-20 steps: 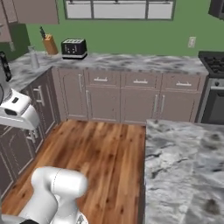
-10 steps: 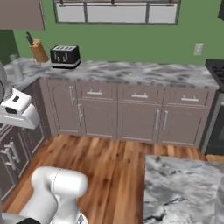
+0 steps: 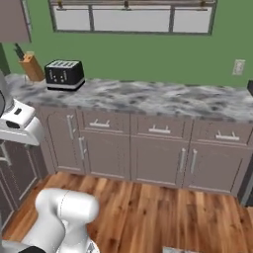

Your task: There is a tray on the dining counter. Grab the cup, mug, and pitcher and place them on the tray. The pitcher may be placed next to the tray if it cannot fit the tray.

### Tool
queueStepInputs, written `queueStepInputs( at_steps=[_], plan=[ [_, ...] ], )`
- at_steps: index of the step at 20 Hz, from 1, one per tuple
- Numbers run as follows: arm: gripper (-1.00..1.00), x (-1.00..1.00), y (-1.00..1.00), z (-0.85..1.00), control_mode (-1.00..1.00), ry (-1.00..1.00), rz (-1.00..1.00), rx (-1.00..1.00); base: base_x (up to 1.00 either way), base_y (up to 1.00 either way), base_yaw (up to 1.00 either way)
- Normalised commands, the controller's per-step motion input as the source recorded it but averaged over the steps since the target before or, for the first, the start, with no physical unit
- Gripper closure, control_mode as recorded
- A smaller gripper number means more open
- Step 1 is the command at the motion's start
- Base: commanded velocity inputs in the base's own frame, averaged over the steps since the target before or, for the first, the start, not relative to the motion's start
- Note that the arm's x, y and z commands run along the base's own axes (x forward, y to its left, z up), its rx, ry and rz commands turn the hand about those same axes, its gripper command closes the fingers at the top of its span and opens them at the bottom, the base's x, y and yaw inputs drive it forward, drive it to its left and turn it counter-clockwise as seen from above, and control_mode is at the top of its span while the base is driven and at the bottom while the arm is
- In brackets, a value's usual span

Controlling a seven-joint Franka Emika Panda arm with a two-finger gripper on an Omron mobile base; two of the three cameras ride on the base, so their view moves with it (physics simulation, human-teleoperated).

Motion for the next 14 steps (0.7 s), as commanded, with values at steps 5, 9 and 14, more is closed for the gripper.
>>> queueStepInputs(
  at_steps=[5, 9, 14],
  plan=[
    [-1.0, 0.0, 0.0, 0.0, 1.0, 0.0, 0.0, 0.0, 1.0, 0.01, 0.33],
    [-1.0, 0.0, 0.0, 0.0, 1.0, 0.0, 0.0, 0.0, 1.0, 0.0, 0.55],
    [-1.0, 0.0, 0.0, 0.0, 1.0, 0.0, 0.0, 0.0, 1.0, 0.0, 0.67]
  ],
)
